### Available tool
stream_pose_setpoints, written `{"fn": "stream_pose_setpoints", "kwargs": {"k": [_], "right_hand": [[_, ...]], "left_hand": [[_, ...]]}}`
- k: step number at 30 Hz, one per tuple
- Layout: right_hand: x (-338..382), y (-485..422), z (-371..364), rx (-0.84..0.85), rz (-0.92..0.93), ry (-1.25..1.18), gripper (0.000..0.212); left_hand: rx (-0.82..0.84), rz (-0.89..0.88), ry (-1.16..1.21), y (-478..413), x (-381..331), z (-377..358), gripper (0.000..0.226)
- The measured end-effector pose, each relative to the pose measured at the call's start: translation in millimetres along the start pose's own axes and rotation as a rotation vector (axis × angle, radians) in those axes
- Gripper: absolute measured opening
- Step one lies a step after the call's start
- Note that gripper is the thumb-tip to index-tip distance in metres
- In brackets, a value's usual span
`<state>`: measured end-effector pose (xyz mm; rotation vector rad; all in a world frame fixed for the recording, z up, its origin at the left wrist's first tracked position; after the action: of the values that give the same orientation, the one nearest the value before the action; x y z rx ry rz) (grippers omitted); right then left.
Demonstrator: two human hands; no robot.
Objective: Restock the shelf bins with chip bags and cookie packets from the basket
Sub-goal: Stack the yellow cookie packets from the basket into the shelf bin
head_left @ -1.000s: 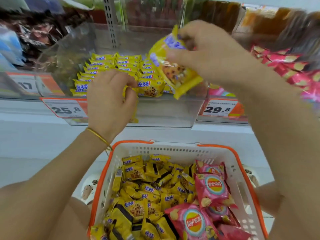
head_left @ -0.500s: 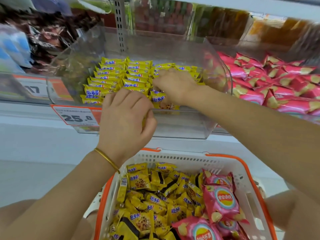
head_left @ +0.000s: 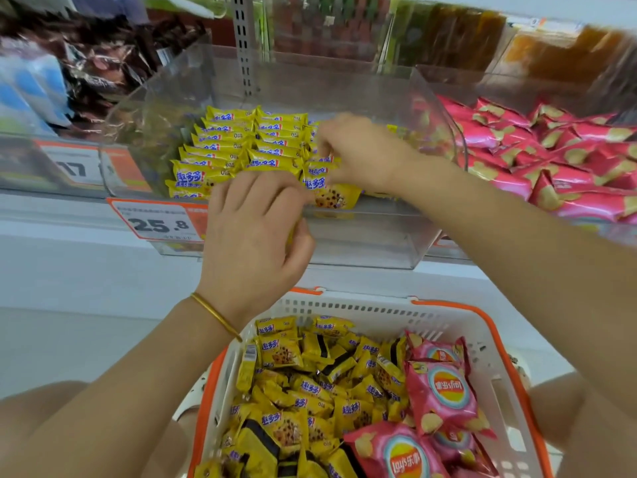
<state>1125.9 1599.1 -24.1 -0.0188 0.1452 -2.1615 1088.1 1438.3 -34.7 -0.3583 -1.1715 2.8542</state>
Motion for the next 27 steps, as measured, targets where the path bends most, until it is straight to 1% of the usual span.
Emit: {"fn": "stream_pose_setpoints", "kwargs": {"k": [2, 4, 5, 6, 7, 8, 10, 11, 12, 14, 16, 17, 20, 22, 27], "right_hand": [[9, 32, 33, -0.182, -0.009, -0.086, 0.027], [22, 80, 55, -0.331, 0.007, -0.305, 0.022], [28, 103, 54, -0.362, 0.019, -0.423, 0.019], [35, 122, 36, -0.325, 0.008, -0.519, 0.016], [40, 135, 4, -0.217, -0.030, -0.580, 0.013], [46, 143, -35, -0.062, -0.075, -0.597, 0.011], [53, 149, -121, 0.235, -0.160, -0.517, 0.009], [51, 151, -161, 0.326, -0.206, -0.456, 0.009], [46, 151, -193, 0.369, -0.250, -0.388, 0.010], [40, 152, -244, 0.392, -0.302, -0.288, 0.018], [43, 154, -283, 0.447, -0.271, -0.235, 0.031], [46, 154, -296, 0.466, -0.235, -0.197, 0.036], [49, 150, -314, 0.461, -0.195, -0.129, 0.045], [49, 147, -318, 0.448, -0.201, -0.114, 0.045], [49, 145, -323, 0.412, -0.252, -0.074, 0.034]], "left_hand": [[-0.020, -0.013, 0.009, 4, -9, 10, 0.027], [0.024, -0.015, 0.089, 17, -17, 10, 0.026], [0.073, -0.017, 0.129, 25, -21, 6, 0.026], [0.145, -0.022, 0.142, 35, -24, -1, 0.025], [0.238, -0.024, 0.127, 45, -25, -12, 0.026], [0.338, -0.017, 0.101, 54, -24, -24, 0.026], [0.514, 0.029, 0.061, 65, -15, -43, 0.030], [0.574, 0.053, 0.047, 69, -9, -50, 0.033], [0.616, 0.074, 0.031, 72, -4, -55, 0.035], [0.678, 0.111, -0.008, 77, 4, -62, 0.043], [0.712, 0.130, -0.056, 77, 8, -67, 0.053], [0.729, 0.136, -0.073, 78, 9, -69, 0.055], [0.732, 0.129, -0.090, 79, 8, -74, 0.043], [0.751, 0.129, -0.097, 80, 8, -79, 0.034], [0.784, 0.138, -0.124, 83, 14, -85, 0.032]]}}
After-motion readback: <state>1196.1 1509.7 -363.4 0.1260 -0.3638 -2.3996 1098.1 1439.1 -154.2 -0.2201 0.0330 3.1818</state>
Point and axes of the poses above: each hand's wrist, its own y-axis away from the middle knuckle, its own z-axis out of the back of the hand, x = y × z, the point moved 7 cm from there along -y, towards the middle knuckle, and after that the axes turned 3 degrees about y, right-handed, at the moved point
